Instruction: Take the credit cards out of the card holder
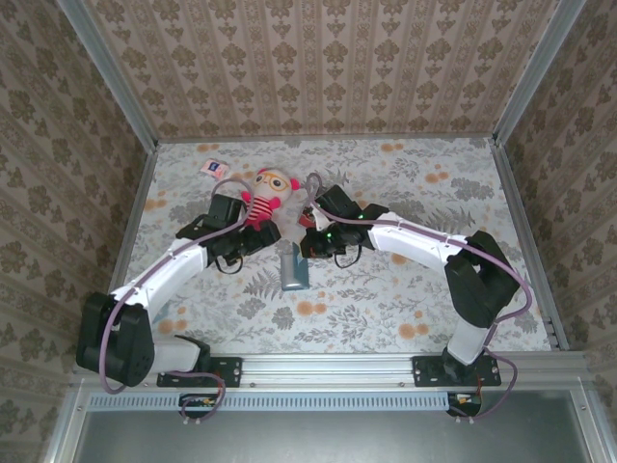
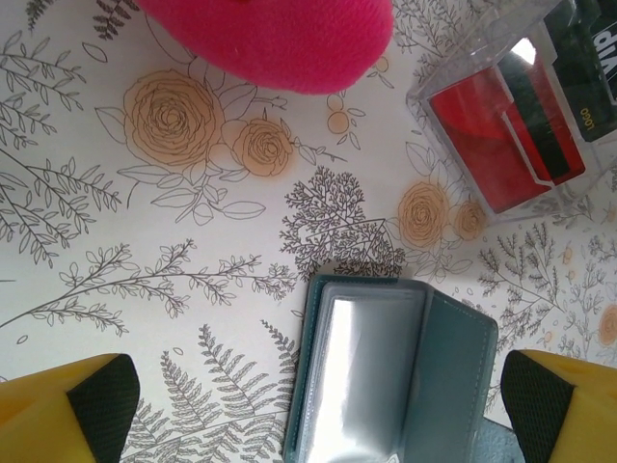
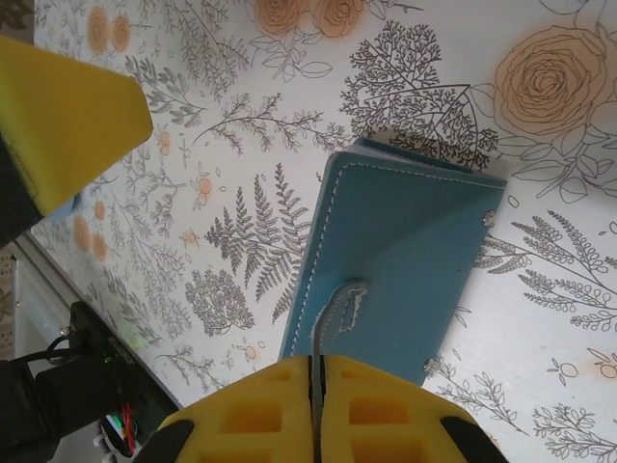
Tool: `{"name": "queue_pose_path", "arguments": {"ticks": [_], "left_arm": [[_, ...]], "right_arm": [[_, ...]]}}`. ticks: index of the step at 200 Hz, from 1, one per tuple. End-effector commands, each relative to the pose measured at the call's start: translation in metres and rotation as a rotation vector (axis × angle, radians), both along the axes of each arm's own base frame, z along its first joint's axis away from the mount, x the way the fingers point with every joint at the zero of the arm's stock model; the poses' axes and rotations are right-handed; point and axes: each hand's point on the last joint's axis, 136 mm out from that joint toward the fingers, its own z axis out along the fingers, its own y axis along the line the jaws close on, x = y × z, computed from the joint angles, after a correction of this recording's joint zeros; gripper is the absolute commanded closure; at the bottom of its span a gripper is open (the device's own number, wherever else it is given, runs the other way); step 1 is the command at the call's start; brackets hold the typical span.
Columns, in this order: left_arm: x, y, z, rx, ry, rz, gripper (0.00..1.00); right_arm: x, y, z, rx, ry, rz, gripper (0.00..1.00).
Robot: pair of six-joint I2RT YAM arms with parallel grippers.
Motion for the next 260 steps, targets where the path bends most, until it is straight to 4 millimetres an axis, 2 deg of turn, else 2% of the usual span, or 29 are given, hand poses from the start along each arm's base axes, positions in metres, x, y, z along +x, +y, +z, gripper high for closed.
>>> {"name": "queue_pose_path", "arguments": {"ticks": [1, 47, 76, 92, 110, 113, 122, 150, 209, 260], "left_arm": [[-0.003, -0.002, -0.001, -0.021, 0.007, -0.006, 0.0], [-0.007, -0.025, -0.005, -0.129, 0.045, -0.067, 0.0], [-0.01, -0.042, -0.011, -0.203, 0.068, -0.104, 0.02], [-0.011, -0.055, -0.015, -0.233, 0.084, -0.138, 0.09], [-0.008, -0.061, -0.022, -0.236, 0.103, -0.146, 0.24], [-0.014, -0.068, -0.022, -0.234, 0.107, -0.168, 0.27], [-0.015, -0.072, -0.027, -0.232, 0.116, -0.173, 0.31], [-0.018, -0.077, -0.037, -0.231, 0.148, -0.182, 0.41], [-0.023, -0.078, -0.059, -0.205, 0.209, -0.165, 0.42], [-0.021, -0.087, -0.056, -0.228, 0.199, -0.191, 0.5]], "right_arm": [[0.008, -0.016, -0.007, -0.066, 0.001, -0.06, 0.95], [0.007, -0.065, -0.027, -0.204, 0.0, -0.154, 0.95], [0.002, -0.087, -0.042, -0.255, 0.024, -0.186, 0.95], [0.0, -0.095, -0.049, -0.278, 0.034, -0.2, 0.95], [0.0, -0.103, -0.056, -0.307, 0.046, -0.225, 0.95], [0.0, -0.104, -0.057, -0.312, 0.05, -0.227, 0.95], [0.0, -0.108, -0.061, -0.324, 0.062, -0.24, 0.95], [0.001, -0.113, -0.069, -0.331, 0.082, -0.257, 0.96], [-0.001, -0.113, -0.081, -0.337, 0.114, -0.255, 0.96], [-0.003, -0.112, -0.088, -0.337, 0.14, -0.255, 0.95]]}}
